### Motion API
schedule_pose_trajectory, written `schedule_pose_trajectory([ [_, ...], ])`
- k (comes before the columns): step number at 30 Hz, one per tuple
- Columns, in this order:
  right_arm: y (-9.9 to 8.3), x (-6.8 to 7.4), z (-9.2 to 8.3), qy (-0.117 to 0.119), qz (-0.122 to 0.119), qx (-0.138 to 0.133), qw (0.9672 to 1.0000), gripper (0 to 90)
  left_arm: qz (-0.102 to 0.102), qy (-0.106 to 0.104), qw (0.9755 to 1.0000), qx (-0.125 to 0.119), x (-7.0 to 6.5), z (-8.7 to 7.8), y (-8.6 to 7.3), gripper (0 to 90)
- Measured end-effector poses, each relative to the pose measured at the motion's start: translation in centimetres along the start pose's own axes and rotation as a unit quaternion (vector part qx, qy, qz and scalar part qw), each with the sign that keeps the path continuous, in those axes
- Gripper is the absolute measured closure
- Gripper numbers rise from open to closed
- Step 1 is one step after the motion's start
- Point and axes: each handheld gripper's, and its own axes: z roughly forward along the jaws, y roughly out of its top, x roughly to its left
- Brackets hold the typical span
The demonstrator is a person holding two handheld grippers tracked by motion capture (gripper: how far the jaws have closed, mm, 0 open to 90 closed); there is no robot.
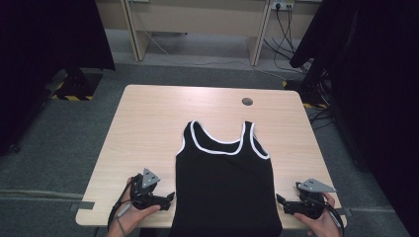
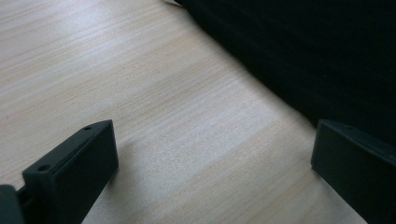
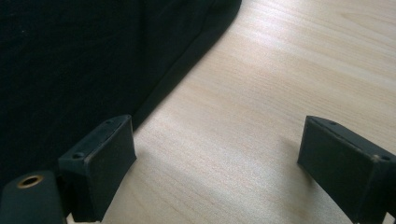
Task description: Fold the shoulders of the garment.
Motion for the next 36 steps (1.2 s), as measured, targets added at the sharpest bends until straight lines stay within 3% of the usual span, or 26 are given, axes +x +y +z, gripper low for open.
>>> schedule_pose_trajectory([
  [11, 0.0, 0.0, 0.0, 0.001, -0.001, -0.001, 1.0000, 10.8, -0.002, -0.002, 1.0000, -0.001, 0.1, 0.0, 0.0, 0.0],
  [24, 0.0, 0.0, 0.1, 0.000, 0.000, -0.001, 1.0000, 10.1, -0.021, -0.017, 0.9996, -0.013, 0.6, -0.1, 0.0, 0.8],
  [36, 0.0, 0.1, 0.1, 0.000, 0.001, 0.000, 1.0000, 9.5, -0.016, -0.031, 0.9992, -0.019, 0.6, 0.7, 2.2, 1.9],
])
